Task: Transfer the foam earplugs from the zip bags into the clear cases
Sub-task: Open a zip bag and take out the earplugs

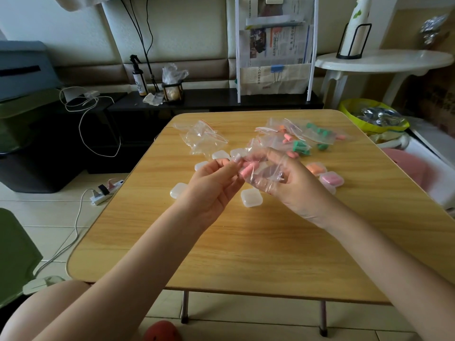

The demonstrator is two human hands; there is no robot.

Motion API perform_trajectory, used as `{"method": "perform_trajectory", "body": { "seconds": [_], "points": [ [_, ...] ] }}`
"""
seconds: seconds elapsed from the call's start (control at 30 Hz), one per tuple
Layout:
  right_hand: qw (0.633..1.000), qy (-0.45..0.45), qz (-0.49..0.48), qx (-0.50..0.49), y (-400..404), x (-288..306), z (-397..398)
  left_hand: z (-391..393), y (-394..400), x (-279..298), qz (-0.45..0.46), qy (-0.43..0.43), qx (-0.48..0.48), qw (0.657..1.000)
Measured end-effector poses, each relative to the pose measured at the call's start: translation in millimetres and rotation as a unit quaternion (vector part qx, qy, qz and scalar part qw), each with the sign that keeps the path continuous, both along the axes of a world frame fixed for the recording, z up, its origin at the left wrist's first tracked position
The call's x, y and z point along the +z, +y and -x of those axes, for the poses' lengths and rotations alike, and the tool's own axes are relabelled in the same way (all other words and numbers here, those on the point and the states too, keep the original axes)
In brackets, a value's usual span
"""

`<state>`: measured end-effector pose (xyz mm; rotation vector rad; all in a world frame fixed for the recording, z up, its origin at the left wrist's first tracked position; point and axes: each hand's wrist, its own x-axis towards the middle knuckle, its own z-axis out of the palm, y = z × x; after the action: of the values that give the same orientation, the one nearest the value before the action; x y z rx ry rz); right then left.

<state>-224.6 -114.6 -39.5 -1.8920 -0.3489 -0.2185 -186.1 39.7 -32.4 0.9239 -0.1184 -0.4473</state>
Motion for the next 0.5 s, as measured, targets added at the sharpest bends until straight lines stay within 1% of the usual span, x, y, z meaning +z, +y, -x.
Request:
{"method": "perform_trajectory", "body": {
  "seconds": [0.07,0.13,0.2,0.27,0.4,0.5],
  "points": [
    [1.0,0.003,-0.026,-0.009,2.0,-1.2,0.0,3.2,-2.1,0.0,-0.013,-0.014,0.013,1.0],
    [0.998,0.024,-0.052,-0.019,3.6,-0.5,-0.3,5.5,-3.0,0.5,-0.043,-0.047,0.044,0.997],
    [0.997,0.045,-0.054,-0.027,4.2,0.2,-1.3,6.6,-3.0,1.7,-0.084,-0.09,0.087,0.988],
    [0.995,0.062,-0.064,-0.033,4.6,1.1,-1.2,7.1,-2.3,3.1,-0.111,-0.116,0.125,0.979],
    [0.986,0.114,-0.118,-0.019,4.6,-1.1,0.6,5.8,-0.8,2.2,-0.143,-0.121,0.16,0.969],
    [0.984,0.131,-0.115,-0.022,4.3,-2.8,-0.2,4.4,1.4,1.1,-0.166,-0.129,0.188,0.959]
  ]
}}
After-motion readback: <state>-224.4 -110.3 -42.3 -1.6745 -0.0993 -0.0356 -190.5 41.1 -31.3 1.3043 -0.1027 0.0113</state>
